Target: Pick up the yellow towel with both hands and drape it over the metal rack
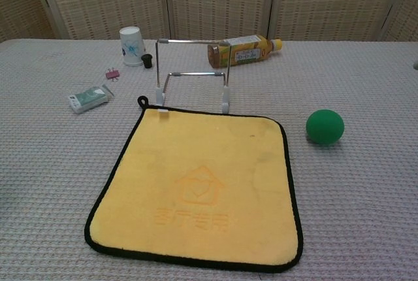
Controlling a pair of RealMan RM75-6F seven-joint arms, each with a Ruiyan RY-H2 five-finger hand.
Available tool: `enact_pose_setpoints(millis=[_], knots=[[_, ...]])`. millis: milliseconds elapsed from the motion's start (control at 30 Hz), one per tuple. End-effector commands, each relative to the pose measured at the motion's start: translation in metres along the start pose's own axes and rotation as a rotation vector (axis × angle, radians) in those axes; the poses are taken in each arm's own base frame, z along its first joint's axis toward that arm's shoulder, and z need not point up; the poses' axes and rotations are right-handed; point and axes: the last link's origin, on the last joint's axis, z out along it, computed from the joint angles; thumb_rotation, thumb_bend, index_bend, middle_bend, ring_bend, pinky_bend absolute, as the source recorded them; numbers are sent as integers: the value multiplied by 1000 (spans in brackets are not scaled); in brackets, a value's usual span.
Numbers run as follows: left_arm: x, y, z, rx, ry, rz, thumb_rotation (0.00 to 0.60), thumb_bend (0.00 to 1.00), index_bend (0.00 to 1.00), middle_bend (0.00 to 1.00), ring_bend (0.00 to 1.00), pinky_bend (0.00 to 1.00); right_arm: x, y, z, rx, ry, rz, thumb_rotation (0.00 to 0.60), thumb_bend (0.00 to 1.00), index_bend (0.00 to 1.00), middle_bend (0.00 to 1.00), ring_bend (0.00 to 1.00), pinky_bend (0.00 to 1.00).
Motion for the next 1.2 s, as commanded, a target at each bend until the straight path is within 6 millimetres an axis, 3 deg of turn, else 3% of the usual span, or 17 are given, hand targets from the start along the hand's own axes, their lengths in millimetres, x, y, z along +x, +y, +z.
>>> enact_pose_setpoints(millis=[33,333,600,1200], knots=[[-7,12,6,-73,-24,-7,600,246,461,861,719,923,-4,-7,5,34,-20,-9,600,208,167,402,430,399],[-30,44,29,-236,-67,2,600,246,479,967,808,959,-16,-20,18,100,-94,-28,600,224,214,622,677,641],[-51,70,46,-336,-100,25,600,246,477,986,826,966,-19,-29,28,137,-100,-59,600,226,230,703,787,797],[-80,111,70,-403,-161,33,600,246,476,1000,856,993,-27,-33,33,165,-141,-57,600,226,256,729,819,820]])
